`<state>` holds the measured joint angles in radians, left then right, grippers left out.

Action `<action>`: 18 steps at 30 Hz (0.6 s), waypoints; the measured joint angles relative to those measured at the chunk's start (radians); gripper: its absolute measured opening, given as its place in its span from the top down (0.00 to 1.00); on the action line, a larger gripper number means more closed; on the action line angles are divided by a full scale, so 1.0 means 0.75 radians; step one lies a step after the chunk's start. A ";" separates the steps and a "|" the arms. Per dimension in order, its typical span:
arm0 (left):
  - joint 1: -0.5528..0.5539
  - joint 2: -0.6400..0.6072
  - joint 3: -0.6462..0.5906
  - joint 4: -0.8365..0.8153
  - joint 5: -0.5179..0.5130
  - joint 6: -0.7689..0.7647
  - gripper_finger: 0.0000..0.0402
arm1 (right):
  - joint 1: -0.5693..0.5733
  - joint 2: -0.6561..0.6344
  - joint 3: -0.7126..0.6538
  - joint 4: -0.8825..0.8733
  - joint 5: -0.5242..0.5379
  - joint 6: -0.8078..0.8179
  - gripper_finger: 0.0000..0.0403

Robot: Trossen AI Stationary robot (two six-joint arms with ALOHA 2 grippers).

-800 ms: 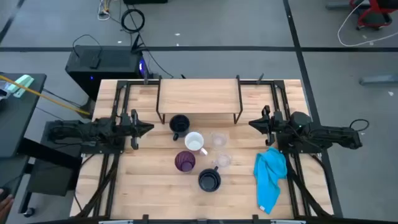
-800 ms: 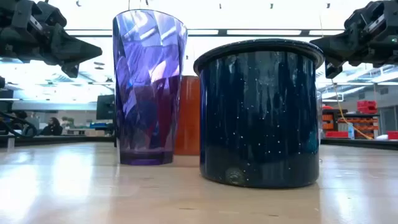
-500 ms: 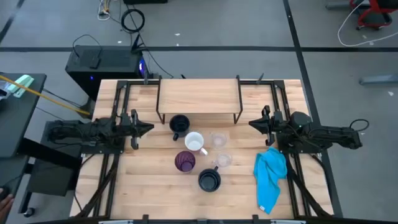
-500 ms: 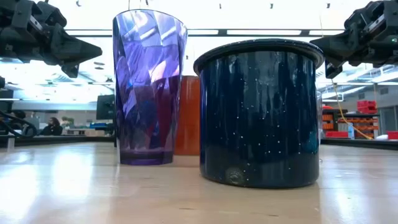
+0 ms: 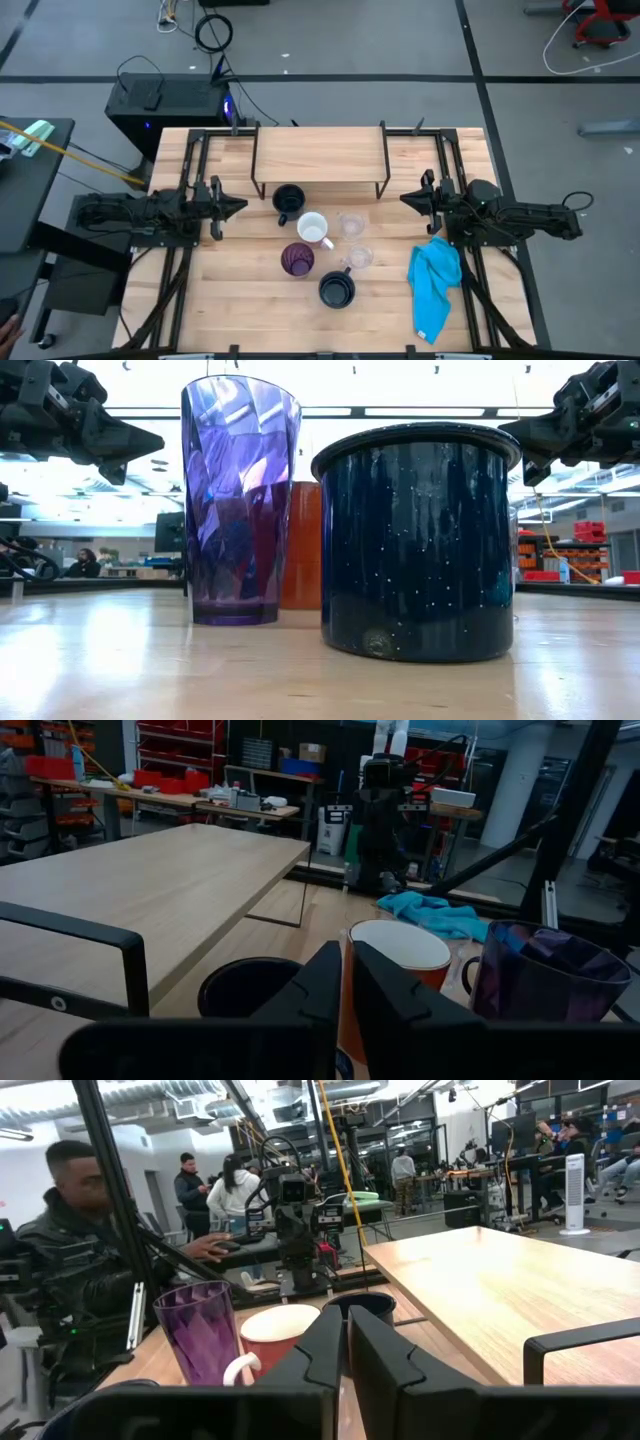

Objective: Stack small to large cups/mugs on shelf

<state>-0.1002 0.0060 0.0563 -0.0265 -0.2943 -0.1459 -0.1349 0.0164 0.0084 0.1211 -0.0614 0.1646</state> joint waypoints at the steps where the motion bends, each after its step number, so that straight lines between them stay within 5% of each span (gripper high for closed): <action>1: 0.000 0.000 0.000 0.000 0.000 0.000 0.90 | 0.000 0.000 0.000 0.000 0.000 0.000 0.93; 18: 0.000 0.000 0.000 0.000 0.000 0.000 0.91 | -0.001 0.000 0.000 0.000 0.000 0.000 0.93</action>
<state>-0.1004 0.0060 0.0564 -0.0265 -0.2943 -0.1459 -0.1352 0.0164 0.0086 0.1211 -0.0612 0.1646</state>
